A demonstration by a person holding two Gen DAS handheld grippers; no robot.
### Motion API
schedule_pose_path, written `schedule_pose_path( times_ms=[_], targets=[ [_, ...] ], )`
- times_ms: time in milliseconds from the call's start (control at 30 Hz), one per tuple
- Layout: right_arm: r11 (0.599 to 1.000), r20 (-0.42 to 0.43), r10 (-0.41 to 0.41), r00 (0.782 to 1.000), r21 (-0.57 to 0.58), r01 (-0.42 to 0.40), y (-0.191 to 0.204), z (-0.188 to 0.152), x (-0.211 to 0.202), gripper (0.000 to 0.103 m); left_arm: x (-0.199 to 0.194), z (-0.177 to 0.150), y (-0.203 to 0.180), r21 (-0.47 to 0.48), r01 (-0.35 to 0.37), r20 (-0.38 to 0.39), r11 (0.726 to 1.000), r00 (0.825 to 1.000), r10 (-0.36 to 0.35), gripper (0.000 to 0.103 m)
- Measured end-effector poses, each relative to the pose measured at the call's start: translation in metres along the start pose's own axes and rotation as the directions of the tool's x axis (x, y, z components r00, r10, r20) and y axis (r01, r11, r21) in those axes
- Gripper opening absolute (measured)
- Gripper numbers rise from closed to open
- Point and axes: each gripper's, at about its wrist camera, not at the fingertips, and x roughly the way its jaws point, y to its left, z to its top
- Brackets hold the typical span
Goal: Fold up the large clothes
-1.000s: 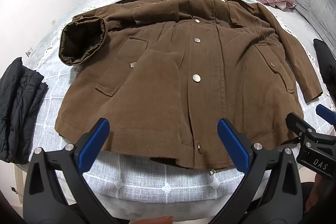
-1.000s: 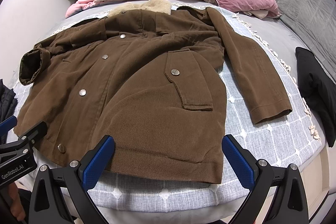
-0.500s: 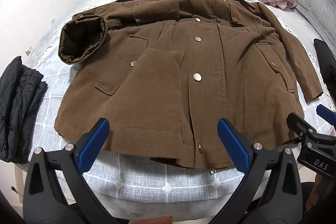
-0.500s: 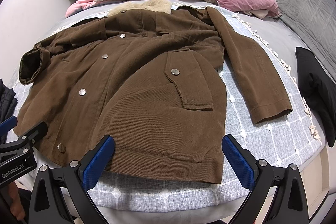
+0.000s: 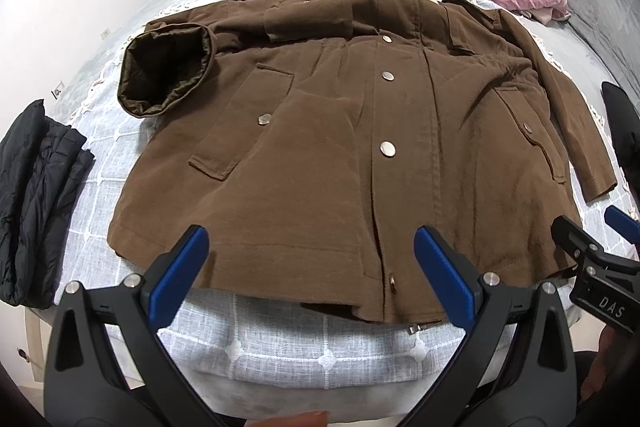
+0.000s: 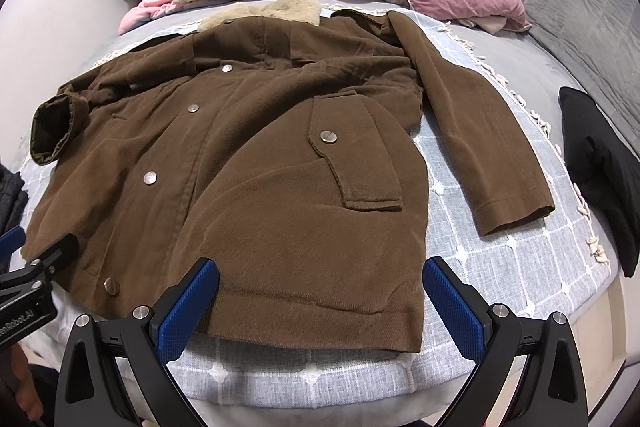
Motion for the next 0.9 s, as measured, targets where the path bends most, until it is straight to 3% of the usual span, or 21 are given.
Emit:
schedule_pose_path(
  times_ms=[267, 367, 433, 567, 633, 733, 900],
  targets=[
    [0.997, 0.004, 0.038, 0.999, 0.065, -0.039, -0.009, 0.01, -0.001, 0.103, -0.003, 0.012, 0.023, -0.138, 0.057, -0.064, 0.989, 0.996, -0.066, 0.102],
    [0.992, 0.05, 0.057, 0.997, 0.106, -0.062, -0.021, 0.016, -0.003, 0.103, -0.001, 0.02, 0.034, -0.21, 0.074, -0.042, 0.975, 0.996, -0.085, 0.102],
    [0.992, 0.022, 0.038, 0.999, 0.117, -0.04, -0.026, 0.02, -0.002, 0.103, 0.004, 0.031, 0.043, -0.254, 0.117, -0.027, 0.96, 0.991, -0.128, 0.102],
    [0.984, 0.055, 0.019, 0.998, 0.174, -0.029, -0.045, 0.038, 0.004, 0.103, 0.015, 0.061, 0.05, -0.182, 0.129, -0.06, 0.975, 0.988, -0.142, 0.102],
    [0.98, 0.056, 0.014, 0.998, 0.195, -0.025, -0.052, 0.048, 0.011, 0.103, 0.023, 0.072, 0.06, -0.188, 0.102, -0.069, 0.977, 0.991, -0.117, 0.102],
    [0.977, 0.035, 0.011, 0.999, 0.213, -0.019, -0.062, 0.056, 0.026, 0.103, 0.047, 0.082, 0.074, -0.191, 0.112, -0.102, 0.975, 0.986, -0.134, 0.102],
    [0.965, -0.07, 0.111, 0.991, 0.244, -0.091, -0.073, 0.064, 0.067, 0.103, 0.097, 0.066, 0.103, -0.241, 0.089, -0.179, 0.966, 0.975, -0.135, 0.102]
  ],
)
